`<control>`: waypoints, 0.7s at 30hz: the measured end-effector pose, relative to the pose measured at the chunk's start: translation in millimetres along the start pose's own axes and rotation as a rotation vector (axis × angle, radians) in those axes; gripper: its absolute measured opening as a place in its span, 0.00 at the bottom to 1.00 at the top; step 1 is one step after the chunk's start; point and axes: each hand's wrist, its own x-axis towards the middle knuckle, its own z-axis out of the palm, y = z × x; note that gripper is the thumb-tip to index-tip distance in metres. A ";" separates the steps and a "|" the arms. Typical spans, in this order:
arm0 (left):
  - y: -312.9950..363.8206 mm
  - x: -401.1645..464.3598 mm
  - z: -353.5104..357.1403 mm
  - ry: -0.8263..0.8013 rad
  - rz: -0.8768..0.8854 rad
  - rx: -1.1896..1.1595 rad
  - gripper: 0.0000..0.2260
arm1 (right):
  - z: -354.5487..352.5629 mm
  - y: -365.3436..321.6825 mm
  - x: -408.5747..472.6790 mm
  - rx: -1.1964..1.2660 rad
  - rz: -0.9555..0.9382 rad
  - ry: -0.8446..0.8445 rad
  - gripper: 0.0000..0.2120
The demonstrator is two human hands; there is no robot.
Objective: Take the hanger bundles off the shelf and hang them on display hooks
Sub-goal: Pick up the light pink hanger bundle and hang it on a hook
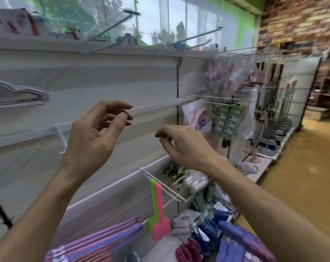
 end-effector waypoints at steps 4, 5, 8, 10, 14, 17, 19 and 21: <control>9.9 -2.2 76.2 -0.047 -0.034 -0.113 0.09 | -25.6 56.5 -54.3 -0.064 0.062 -0.030 0.09; 12.6 -1.2 94.9 -0.057 -0.044 -0.145 0.08 | -31.9 70.9 -66.7 -0.082 0.078 -0.038 0.09; 21.1 4.2 150.0 -0.084 -0.066 -0.242 0.07 | -50.7 115.3 -101.7 -0.124 0.145 -0.063 0.09; 25.7 8.6 185.0 -0.116 -0.073 -0.298 0.07 | -64.4 143.0 -125.7 -0.120 0.199 -0.080 0.10; 34.2 12.2 255.0 -0.195 -0.084 -0.385 0.07 | -89.8 194.7 -177.5 -0.120 0.340 -0.070 0.09; 42.4 11.0 304.5 -0.272 -0.108 -0.435 0.07 | -102.3 229.8 -215.1 -0.122 0.468 -0.069 0.09; 45.9 13.0 335.3 -0.328 -0.116 -0.461 0.07 | -108.0 251.4 -237.8 -0.133 0.561 -0.072 0.09; 47.3 15.6 364.0 -0.379 -0.123 -0.491 0.07 | -113.2 269.7 -258.5 -0.153 0.648 -0.082 0.09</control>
